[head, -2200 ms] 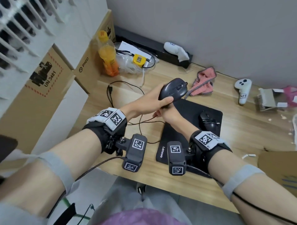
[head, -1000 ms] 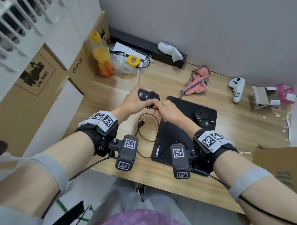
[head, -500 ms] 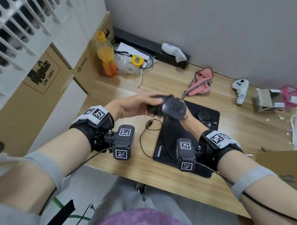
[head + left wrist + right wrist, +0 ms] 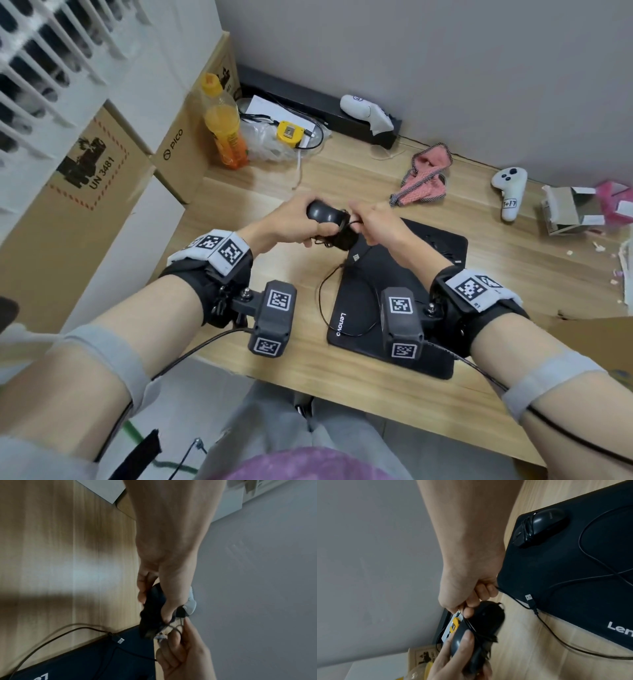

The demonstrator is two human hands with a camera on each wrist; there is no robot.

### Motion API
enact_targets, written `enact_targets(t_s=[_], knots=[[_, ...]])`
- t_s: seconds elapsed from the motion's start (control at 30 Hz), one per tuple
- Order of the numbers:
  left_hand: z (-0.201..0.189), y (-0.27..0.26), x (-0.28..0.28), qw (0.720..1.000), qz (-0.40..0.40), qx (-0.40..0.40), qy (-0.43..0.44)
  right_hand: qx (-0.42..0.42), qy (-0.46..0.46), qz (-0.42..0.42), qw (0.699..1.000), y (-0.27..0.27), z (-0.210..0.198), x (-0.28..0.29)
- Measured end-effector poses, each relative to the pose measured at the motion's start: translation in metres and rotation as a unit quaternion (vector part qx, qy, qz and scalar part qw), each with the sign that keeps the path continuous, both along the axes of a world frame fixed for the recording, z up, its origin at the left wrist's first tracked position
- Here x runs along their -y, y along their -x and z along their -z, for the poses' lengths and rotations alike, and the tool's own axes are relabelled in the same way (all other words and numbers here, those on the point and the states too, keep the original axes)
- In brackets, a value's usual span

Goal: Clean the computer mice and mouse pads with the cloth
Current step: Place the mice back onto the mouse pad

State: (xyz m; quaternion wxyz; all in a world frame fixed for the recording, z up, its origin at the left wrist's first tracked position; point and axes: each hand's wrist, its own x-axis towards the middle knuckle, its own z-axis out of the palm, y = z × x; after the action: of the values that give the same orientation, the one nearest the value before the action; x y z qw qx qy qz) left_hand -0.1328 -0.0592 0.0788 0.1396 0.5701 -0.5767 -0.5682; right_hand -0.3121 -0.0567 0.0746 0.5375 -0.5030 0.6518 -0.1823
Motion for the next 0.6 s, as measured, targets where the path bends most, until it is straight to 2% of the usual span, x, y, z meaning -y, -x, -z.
enact_targets(t_s=[0.1, 0.23, 0.3, 0.37, 0.43, 0.5, 0.6], knots=[[-0.013, 0.0, -0.002, 0.992, 0.105, -0.026, -0.066, 0.013, 0.003, 0.055, 0.998, 0.005, 0.005, 0.002], [-0.017, 0.0, -0.006, 0.964, 0.135, -0.187, -0.133, 0.082, -0.002, 0.117, 0.99, 0.014, 0.009, -0.001], [-0.017, 0.004, -0.007, 0.95, 0.106, -0.268, -0.122, 0.137, -0.029, 0.124, 0.982, 0.018, 0.008, -0.009], [-0.015, 0.01, -0.004, 0.942, 0.005, -0.318, -0.109, 0.133, -0.041, 0.077, 0.987, 0.012, 0.009, -0.018], [-0.01, 0.017, 0.004, 0.949, -0.12, -0.283, -0.064, 0.108, -0.05, 0.018, 0.993, 0.003, 0.011, -0.02], [-0.002, 0.019, 0.009, 0.968, -0.196, -0.153, 0.02, 0.069, -0.032, -0.038, 0.996, -0.003, 0.009, -0.02], [0.013, 0.011, 0.008, 0.987, -0.135, 0.006, 0.082, 0.004, 0.025, -0.105, 0.994, -0.003, -0.004, -0.018]])
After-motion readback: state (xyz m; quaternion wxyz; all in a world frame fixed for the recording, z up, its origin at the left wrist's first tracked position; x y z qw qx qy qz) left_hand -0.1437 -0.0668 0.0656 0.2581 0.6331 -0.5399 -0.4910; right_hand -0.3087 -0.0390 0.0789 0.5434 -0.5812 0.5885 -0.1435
